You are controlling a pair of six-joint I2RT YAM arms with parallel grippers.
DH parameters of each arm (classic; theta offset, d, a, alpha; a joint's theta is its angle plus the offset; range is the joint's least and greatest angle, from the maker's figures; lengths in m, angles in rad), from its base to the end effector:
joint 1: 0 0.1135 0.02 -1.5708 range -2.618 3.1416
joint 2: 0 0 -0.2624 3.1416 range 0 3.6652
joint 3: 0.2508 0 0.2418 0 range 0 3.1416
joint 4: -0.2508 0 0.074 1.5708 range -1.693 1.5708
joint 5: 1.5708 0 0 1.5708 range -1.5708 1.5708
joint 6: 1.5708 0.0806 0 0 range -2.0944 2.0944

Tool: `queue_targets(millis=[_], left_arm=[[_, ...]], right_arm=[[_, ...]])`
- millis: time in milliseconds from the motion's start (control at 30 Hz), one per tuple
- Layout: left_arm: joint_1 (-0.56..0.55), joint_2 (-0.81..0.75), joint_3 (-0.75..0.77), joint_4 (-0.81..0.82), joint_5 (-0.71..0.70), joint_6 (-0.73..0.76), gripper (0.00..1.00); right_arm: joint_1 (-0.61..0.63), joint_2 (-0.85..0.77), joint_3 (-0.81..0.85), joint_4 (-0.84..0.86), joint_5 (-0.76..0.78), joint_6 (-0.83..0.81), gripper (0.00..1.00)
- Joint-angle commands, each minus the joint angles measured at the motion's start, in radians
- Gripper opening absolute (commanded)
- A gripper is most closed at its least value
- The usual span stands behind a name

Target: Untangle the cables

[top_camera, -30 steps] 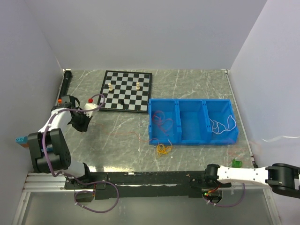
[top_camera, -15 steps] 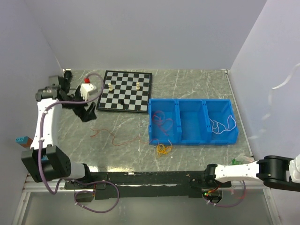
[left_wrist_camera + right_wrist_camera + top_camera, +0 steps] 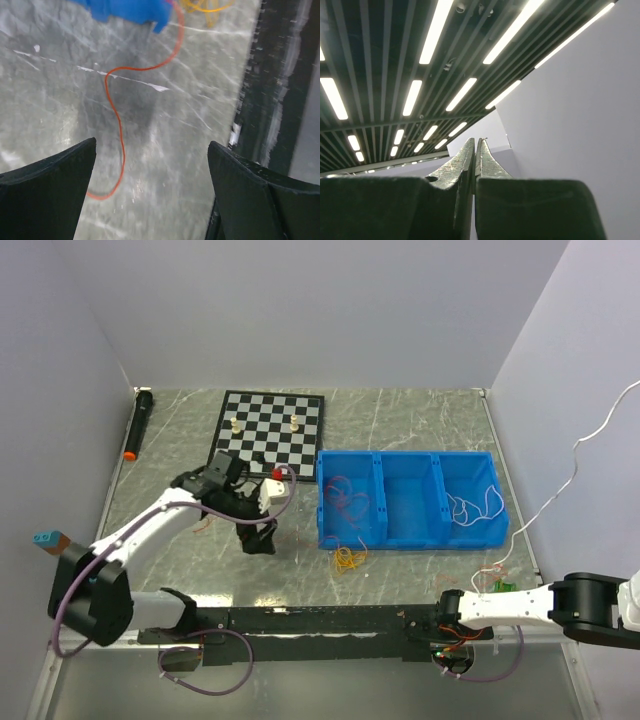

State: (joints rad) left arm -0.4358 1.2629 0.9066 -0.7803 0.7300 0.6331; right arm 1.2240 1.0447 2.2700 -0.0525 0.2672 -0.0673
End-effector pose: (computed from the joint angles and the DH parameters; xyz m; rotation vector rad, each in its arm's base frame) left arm 0.1925 -0.1489 0.2165 1.4569 2.0470 -0.8977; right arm 0.0098 -0.0355 0.7210 -0.0289 0.4991 1.0808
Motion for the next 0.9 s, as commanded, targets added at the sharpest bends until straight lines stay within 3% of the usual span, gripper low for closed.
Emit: queue_targets(millis=[0,267,500,600,700,867], left_arm=[[-0.073,0.039,-0.041,0.312,-0.061,-0.130,0.97],[-0.181,0.180,-0.032,0.483,-0.149,-0.139,0.97],[-0.214,0.337,-0.008,0.541,-0.176,-0.104,0.97],[-0.225,0.375,0.032,0.480,-0.159,-0.058,0.98],[-0.227,0.359,0.031,0.431,-0.136,-0.021,0.79],[-0.228,0.262,0.011,0.330,-0.144,0.039,0.14]], right_arm=[[-0.001,-0.003,-0.010,0.013,-0.023,0.023,0.00],[-0.003,-0.043,-0.075,0.028,-0.020,0.018,0.00],[-0.003,-0.057,-0.087,0.013,-0.019,0.020,0.00],[-0.003,-0.067,-0.098,0.014,-0.016,0.018,0.00],[-0.003,-0.074,-0.099,0.011,-0.010,0.015,0.00],[-0.003,-0.090,-0.119,0.019,-0.005,0.011,0.00]])
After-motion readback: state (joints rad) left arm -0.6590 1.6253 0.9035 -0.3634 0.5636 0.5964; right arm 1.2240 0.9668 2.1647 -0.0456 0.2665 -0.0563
